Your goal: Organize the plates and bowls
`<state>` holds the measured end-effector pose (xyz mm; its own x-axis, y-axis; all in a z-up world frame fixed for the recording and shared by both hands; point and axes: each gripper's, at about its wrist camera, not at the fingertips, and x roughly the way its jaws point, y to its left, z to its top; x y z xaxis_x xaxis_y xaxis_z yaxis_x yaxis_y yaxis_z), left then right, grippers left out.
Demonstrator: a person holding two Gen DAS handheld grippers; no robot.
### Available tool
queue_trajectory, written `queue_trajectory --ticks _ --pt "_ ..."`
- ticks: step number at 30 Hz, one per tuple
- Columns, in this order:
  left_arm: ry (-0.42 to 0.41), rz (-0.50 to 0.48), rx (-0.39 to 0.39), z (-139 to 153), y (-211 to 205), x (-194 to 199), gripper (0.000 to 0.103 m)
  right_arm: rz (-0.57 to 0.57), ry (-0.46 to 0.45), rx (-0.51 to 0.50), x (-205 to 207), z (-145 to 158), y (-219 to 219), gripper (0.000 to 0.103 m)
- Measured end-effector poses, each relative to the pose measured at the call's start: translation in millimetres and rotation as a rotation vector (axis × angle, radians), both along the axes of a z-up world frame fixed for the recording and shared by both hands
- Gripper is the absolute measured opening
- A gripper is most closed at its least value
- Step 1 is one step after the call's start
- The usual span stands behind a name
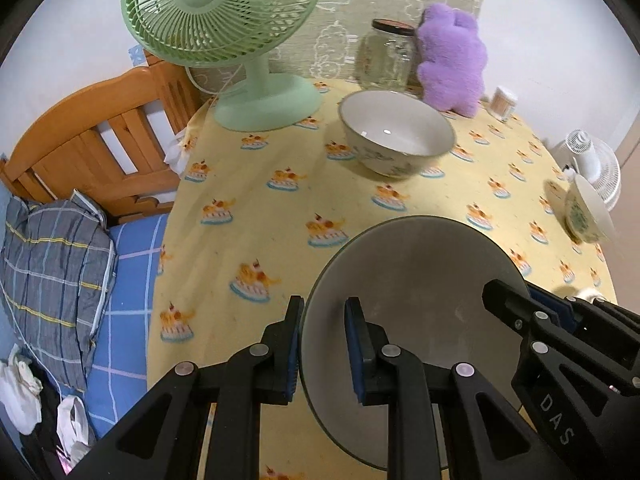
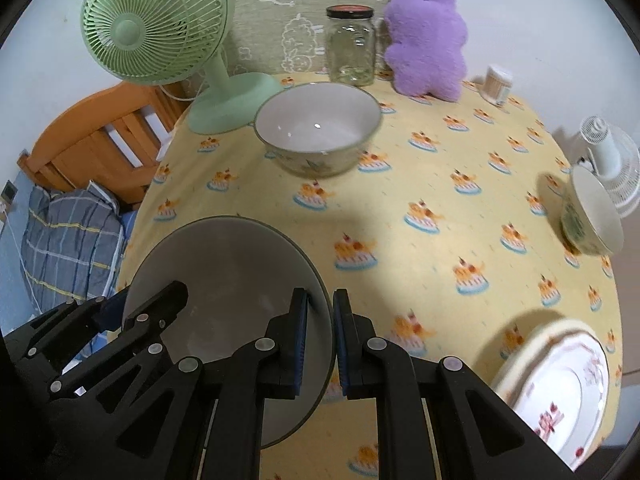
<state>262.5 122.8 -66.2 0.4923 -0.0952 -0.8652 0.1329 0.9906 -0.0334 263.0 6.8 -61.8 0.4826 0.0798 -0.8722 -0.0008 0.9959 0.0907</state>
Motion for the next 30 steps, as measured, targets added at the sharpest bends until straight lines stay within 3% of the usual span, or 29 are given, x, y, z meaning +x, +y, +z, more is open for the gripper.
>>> queue_trajectory --ticks 14,30 --pt "0.036 -0.034 0.003 3 -29 -63 0.018 -0.035 0.020 -0.005 -71 7 -30 0.016" --pt "0.113 -0.057 -0.012 -21 -52 -103 0.018 -0.054 0.096 -0.002 -113 -19 -55 0.017"
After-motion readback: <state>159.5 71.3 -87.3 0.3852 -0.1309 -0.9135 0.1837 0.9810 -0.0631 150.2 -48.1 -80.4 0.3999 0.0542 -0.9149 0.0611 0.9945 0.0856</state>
